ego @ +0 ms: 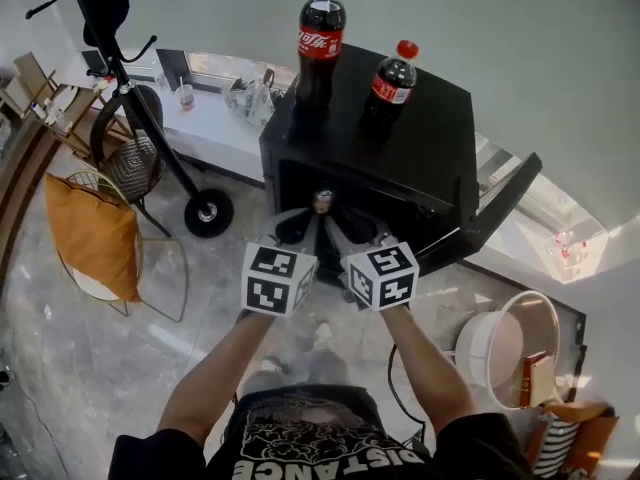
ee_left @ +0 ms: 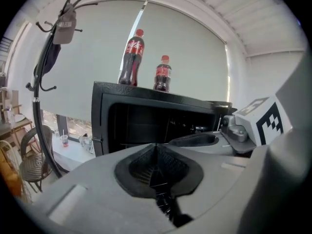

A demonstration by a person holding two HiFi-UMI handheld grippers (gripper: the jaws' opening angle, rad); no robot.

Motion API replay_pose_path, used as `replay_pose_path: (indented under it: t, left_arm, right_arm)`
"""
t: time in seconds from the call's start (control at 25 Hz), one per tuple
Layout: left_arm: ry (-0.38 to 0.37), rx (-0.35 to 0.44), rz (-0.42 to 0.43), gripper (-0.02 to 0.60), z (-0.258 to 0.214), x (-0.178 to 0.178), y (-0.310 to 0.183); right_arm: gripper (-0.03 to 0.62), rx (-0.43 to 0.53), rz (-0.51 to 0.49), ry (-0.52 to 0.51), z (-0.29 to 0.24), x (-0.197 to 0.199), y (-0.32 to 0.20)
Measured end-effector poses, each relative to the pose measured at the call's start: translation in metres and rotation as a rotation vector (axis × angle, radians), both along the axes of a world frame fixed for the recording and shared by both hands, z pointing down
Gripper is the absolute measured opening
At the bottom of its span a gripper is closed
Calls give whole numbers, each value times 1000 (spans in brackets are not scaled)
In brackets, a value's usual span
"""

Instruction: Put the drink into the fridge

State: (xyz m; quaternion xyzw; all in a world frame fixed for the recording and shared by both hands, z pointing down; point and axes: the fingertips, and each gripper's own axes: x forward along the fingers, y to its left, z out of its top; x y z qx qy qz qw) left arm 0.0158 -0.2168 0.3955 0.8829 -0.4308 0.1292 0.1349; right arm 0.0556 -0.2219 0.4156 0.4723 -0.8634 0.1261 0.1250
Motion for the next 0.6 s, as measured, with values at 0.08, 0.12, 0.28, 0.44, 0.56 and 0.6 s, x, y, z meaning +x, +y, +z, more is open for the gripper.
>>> replay_pose_path:
  t: [0.08, 0.12, 0.28, 0.44, 0.56, 0.6]
  left_arm:
    - [2, 6, 7, 3, -12, 0, 5]
    - [5, 10, 9, 3, -18, 1, 6]
    - [9, 35, 24, 3, -36, 2, 9]
    - [19, 46, 41, 3, -48, 3, 14]
    - [24, 59, 54, 3, -56, 4, 15]
    - [26, 62, 61, 3, -59, 5, 16]
  right_arm:
    - [112, 11, 7, -23, -20, -3, 8]
    - [103, 17, 8, -32, -28, -5, 11]
    - [87, 39, 5, -42, -54, -11, 19]
    - [80, 53, 12, -41, -71, -12, 27]
    - [80, 57, 19, -54, -83, -11, 29]
    - [80, 60, 20, -59, -87, -11, 30]
